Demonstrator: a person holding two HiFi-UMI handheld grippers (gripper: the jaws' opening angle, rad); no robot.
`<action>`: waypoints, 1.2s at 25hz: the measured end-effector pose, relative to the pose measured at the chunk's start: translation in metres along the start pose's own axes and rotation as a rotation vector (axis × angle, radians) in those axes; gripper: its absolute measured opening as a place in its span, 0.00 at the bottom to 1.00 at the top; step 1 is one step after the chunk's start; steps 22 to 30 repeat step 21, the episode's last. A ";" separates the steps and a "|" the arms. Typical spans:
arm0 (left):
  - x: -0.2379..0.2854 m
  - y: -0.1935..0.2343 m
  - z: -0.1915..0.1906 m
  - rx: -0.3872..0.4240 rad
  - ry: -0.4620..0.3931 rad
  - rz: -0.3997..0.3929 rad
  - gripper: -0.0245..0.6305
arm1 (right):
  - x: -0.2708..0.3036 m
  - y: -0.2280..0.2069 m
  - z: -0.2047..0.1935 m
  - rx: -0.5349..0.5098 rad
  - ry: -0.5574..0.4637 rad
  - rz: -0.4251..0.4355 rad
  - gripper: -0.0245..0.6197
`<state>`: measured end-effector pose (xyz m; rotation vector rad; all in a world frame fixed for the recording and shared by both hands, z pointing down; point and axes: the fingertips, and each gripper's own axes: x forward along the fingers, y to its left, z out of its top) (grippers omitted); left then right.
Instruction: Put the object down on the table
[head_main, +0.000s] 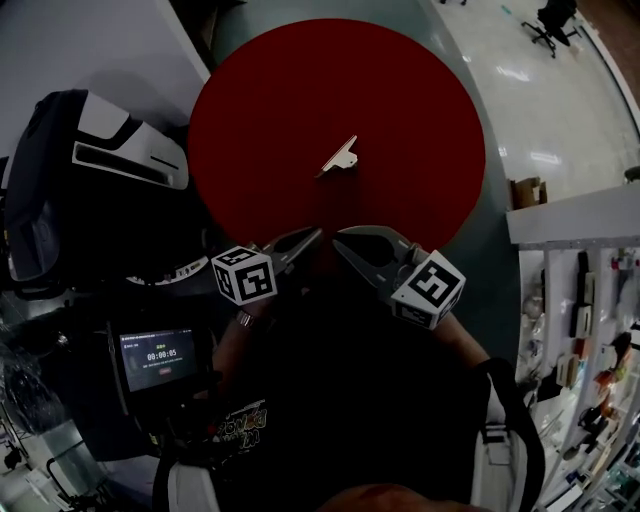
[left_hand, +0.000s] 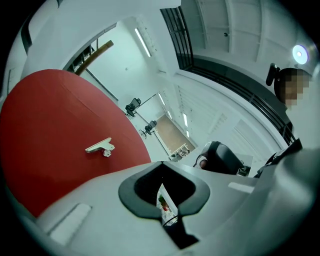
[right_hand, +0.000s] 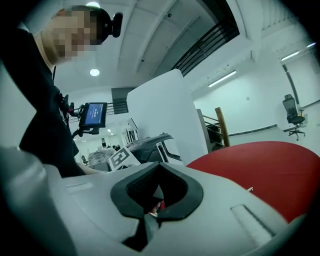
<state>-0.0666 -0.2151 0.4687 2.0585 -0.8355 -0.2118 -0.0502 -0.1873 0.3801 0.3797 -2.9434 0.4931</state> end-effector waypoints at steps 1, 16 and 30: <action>-0.002 -0.001 -0.003 0.001 0.008 -0.007 0.06 | -0.001 0.002 -0.003 0.011 -0.003 -0.013 0.04; -0.018 0.004 -0.032 0.011 0.099 -0.017 0.06 | -0.005 0.005 -0.041 0.144 -0.013 -0.105 0.04; -0.023 0.011 -0.033 0.011 0.095 -0.005 0.06 | 0.003 0.008 -0.045 0.140 -0.026 -0.084 0.04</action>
